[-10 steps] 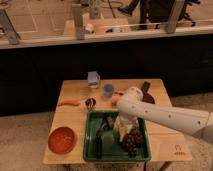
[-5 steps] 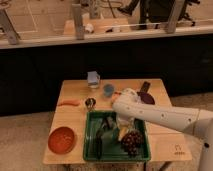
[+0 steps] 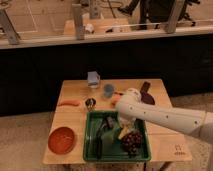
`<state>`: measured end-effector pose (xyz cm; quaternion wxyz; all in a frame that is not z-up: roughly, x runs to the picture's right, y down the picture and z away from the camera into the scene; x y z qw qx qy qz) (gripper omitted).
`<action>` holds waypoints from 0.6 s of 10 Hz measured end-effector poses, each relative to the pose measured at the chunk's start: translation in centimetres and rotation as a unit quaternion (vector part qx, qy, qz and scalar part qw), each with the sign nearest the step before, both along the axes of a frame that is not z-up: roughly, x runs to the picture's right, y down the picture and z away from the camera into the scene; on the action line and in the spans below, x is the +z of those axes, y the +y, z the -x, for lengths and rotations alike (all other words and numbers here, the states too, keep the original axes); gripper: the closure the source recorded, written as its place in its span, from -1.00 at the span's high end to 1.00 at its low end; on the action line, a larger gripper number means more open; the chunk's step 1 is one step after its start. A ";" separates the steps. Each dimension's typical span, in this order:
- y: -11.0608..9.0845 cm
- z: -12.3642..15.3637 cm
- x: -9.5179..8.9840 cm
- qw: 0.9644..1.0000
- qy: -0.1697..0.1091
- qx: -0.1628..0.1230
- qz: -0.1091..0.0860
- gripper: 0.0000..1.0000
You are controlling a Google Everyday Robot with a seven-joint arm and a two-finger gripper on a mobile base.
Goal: Place banana in metal cup
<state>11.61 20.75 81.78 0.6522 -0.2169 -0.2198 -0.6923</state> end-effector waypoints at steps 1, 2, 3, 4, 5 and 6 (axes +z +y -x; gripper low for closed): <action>-1.3 0.2 -1.4 1.000 -0.012 0.008 -0.016 -1.00; -2.8 0.6 -2.9 0.999 -0.028 0.015 -0.031 -1.00; -4.4 1.0 -4.6 0.998 -0.047 0.020 -0.047 -1.00; -6.4 1.9 -6.1 0.995 -0.071 0.025 -0.066 -1.00; -7.7 3.2 -6.7 0.993 -0.087 0.027 -0.075 -1.00; -9.1 4.8 -7.0 0.991 -0.101 0.028 -0.083 -1.00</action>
